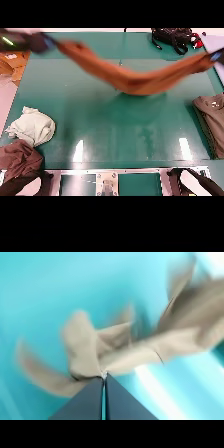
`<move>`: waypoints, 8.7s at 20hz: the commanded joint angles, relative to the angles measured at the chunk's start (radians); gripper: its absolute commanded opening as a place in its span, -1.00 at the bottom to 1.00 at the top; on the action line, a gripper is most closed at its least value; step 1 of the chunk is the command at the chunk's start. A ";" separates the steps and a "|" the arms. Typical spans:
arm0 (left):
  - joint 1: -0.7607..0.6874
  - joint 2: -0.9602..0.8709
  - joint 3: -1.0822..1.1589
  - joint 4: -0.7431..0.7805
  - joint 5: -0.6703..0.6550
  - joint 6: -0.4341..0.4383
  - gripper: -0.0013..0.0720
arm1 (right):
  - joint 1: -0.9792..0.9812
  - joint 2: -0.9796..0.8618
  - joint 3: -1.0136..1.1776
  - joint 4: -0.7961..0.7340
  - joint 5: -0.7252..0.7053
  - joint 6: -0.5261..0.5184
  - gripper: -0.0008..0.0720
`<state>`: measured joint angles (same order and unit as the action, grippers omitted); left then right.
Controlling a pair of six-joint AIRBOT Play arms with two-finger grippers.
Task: Fold the shirts.
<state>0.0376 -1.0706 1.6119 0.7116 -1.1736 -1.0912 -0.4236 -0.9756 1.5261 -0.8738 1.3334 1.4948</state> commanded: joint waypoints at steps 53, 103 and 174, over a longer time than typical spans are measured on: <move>0.182 -0.652 -0.196 0.145 -0.484 -0.208 0.15 | -0.257 -0.246 -0.895 -0.098 -0.154 -0.156 -0.45; 0.182 -0.352 -1.023 -0.241 0.029 0.262 -0.90 | -0.552 -0.467 -0.856 -0.031 -0.102 -0.510 0.29; 0.035 -0.684 -0.152 -0.276 0.446 0.097 -0.90 | -0.023 -0.956 0.047 0.523 -0.446 -0.380 -0.95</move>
<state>0.1139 -1.6733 1.4006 0.4511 -0.8524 -1.0233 -0.4511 -1.8217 1.4742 -0.4137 0.8951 1.1152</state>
